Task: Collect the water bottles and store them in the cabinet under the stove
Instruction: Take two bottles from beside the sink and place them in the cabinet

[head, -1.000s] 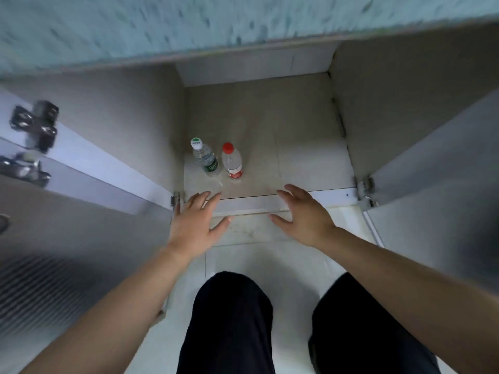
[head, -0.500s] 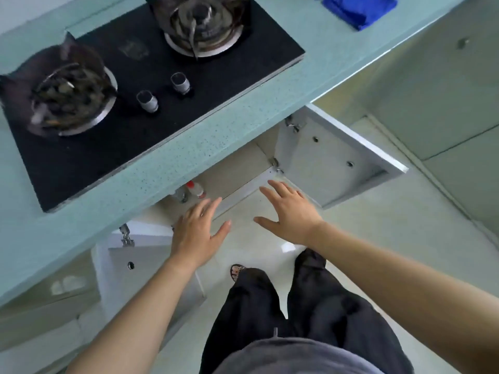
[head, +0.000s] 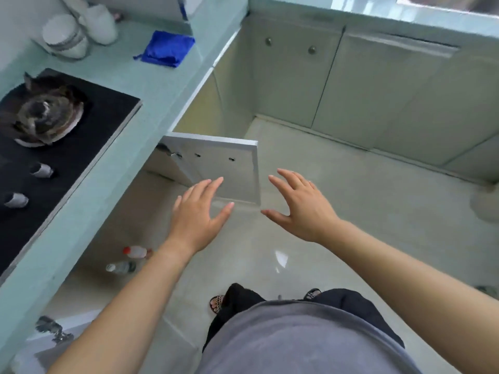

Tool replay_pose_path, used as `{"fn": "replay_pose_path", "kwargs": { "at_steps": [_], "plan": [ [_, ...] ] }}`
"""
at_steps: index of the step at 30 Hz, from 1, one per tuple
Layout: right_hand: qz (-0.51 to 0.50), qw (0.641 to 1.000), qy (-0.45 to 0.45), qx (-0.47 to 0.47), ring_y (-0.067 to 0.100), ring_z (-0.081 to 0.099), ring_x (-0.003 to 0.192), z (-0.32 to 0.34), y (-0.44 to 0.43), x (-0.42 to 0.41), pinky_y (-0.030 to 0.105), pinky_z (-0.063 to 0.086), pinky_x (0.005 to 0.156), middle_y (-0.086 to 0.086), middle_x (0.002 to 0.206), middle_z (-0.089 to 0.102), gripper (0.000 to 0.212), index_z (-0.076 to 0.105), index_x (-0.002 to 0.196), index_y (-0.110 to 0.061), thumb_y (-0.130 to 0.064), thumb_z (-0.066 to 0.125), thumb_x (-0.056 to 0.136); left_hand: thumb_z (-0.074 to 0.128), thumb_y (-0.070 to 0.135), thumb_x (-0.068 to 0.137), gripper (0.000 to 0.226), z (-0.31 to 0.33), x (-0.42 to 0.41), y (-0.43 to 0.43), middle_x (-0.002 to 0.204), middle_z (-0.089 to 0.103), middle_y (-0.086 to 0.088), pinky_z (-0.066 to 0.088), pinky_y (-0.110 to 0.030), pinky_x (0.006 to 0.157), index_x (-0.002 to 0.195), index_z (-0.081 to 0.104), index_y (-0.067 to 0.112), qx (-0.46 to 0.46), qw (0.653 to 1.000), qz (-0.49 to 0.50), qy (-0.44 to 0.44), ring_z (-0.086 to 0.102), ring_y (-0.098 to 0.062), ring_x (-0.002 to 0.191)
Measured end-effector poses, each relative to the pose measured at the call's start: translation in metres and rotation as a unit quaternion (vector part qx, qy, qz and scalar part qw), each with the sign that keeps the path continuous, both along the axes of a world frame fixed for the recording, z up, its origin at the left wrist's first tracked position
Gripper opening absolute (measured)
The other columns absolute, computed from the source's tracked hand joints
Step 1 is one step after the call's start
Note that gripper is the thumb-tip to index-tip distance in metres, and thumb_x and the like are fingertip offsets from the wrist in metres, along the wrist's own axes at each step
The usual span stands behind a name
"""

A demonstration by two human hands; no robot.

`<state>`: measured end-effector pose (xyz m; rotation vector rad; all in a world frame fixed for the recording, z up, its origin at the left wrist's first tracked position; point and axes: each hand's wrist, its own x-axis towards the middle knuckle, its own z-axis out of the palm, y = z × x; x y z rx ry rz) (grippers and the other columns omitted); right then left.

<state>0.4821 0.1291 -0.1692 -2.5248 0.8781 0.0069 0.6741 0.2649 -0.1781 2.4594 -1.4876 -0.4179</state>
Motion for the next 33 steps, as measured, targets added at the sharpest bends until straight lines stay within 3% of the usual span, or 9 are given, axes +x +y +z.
{"fn": "replay_pose_path", "kwargs": {
  "at_steps": [9, 16, 20, 24, 33],
  "plan": [
    [-0.222, 0.974, -0.031, 0.004, 0.023, 0.021, 0.142, 0.012, -0.074, -0.201, 0.038, 0.023, 0.115, 0.008, 0.154, 0.025, 0.071, 0.03, 0.144, -0.019, -0.053, 0.051, 0.087, 0.024, 0.069, 0.077, 0.075, 0.008, -0.174, -0.167, 0.14, 0.045, 0.001, 0.035, -0.054, 0.103, 0.14, 0.036, 0.03, -0.031, 0.983, -0.179, 0.004, 0.041, -0.02, 0.13],
    [-0.345, 0.937, -0.052, 0.003, 0.021, 0.02, 0.142, 0.014, -0.123, -0.289, 0.042, 0.024, 0.115, 0.006, 0.153, 0.025, 0.07, 0.031, 0.144, -0.018, -0.052, 0.052, 0.087, 0.026, 0.068, 0.079, 0.072, 0.013, -0.258, -0.259, 0.137, 0.047, 0.004, 0.035, -0.055, 0.104, 0.14, 0.036, 0.03, -0.041, 0.955, -0.293, 0.003, 0.042, -0.017, 0.128],
    [-0.369, 0.928, -0.057, 0.004, 0.021, 0.021, 0.141, 0.011, -0.17, -0.306, 0.043, 0.024, 0.114, 0.006, 0.153, 0.026, 0.07, 0.031, 0.144, -0.018, -0.052, 0.052, 0.087, 0.026, 0.067, 0.08, 0.072, 0.008, -0.275, -0.316, 0.136, 0.048, 0.004, 0.038, -0.051, 0.101, 0.14, 0.037, 0.028, -0.052, 0.947, -0.316, 0.01, 0.043, -0.017, 0.128],
    [-0.358, 0.932, -0.053, -0.003, 0.02, 0.019, 0.142, 0.01, -0.244, -0.303, 0.039, 0.024, 0.115, 0.004, 0.153, 0.025, 0.069, 0.03, 0.144, -0.019, -0.052, 0.051, 0.087, 0.026, 0.066, 0.079, 0.073, 0.005, -0.274, -0.389, 0.135, 0.049, 0.004, 0.043, -0.036, 0.09, 0.14, 0.038, 0.028, -0.065, 0.95, -0.305, 0.013, 0.044, -0.018, 0.125],
    [-0.323, 0.944, -0.064, -0.014, 0.016, 0.019, 0.141, 0.04, -0.467, -0.25, 0.034, 0.026, 0.113, 0.0, 0.153, 0.024, 0.069, 0.029, 0.145, -0.021, -0.053, 0.05, 0.087, 0.023, 0.069, 0.079, 0.075, 0.036, -0.211, -0.589, 0.132, 0.049, 0.006, 0.042, -0.036, 0.091, 0.141, 0.036, 0.029, -0.084, 0.963, -0.256, -0.013, 0.044, -0.017, 0.122]
  ]
}}
